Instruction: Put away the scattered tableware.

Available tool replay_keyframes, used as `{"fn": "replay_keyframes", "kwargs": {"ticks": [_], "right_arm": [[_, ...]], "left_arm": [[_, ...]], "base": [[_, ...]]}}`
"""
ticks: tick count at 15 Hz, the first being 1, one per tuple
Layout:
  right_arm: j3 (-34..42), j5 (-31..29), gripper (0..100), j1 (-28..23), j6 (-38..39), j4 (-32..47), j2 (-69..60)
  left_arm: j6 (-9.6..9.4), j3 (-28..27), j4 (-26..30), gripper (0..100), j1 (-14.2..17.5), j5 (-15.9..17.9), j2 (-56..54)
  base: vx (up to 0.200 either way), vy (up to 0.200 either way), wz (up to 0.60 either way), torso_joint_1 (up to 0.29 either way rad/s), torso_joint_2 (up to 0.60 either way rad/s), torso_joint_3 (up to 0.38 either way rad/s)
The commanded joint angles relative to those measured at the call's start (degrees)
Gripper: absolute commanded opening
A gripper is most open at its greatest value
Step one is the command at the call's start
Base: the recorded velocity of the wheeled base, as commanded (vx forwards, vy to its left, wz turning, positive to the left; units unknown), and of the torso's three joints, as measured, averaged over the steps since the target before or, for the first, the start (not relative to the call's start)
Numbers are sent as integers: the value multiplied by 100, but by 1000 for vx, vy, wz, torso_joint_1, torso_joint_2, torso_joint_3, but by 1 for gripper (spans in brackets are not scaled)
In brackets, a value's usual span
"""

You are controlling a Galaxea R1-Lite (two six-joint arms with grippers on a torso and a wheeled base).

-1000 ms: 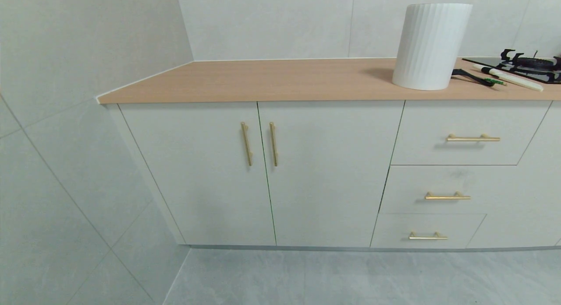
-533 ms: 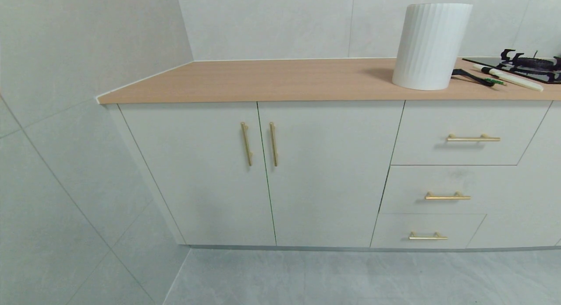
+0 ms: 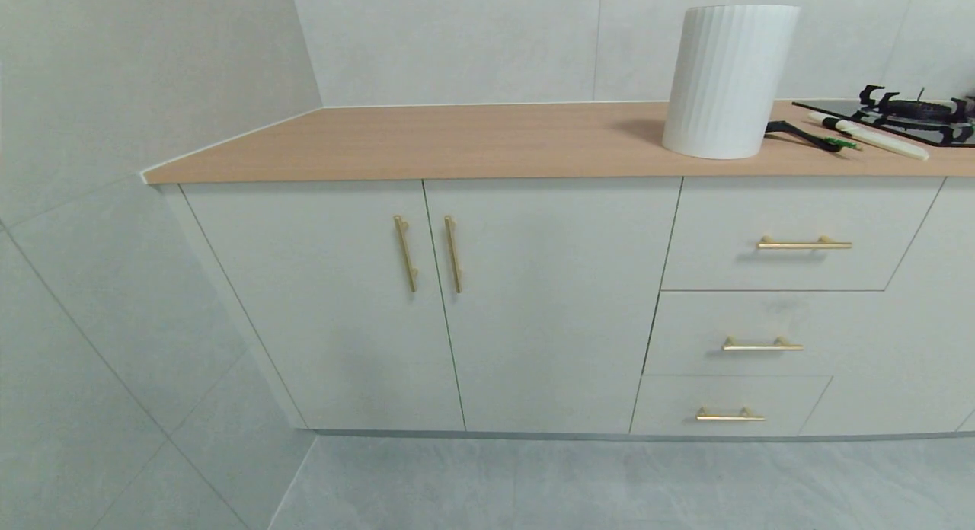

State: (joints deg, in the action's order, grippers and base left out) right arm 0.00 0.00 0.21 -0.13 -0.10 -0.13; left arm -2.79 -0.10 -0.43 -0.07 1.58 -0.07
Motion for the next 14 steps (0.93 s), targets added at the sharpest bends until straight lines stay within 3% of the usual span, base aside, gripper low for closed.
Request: {"fn": "replay_keyframes", "kwargs": {"ticks": [1,4,12,14], "right_arm": [[0,0,100,-3,-4,1,13],[0,0,100,-3,-4,-8,13],[0,0,100,-3,-4,1,13],[0,0,100,-3,-4,1,13]], "left_arm": [[-2,1,-1,100,-1,0,7],[-2,1,-1,100,-1,0,7],[15,1,-1,100,-1,0,7],[15,1,-1,100,-1,0,7]], "base": [[0,-200,0,7,7,-2],[0,-200,0,1,5,5],[0,0,0,0,0,0],[200,0,0,-2,2,0]]}}
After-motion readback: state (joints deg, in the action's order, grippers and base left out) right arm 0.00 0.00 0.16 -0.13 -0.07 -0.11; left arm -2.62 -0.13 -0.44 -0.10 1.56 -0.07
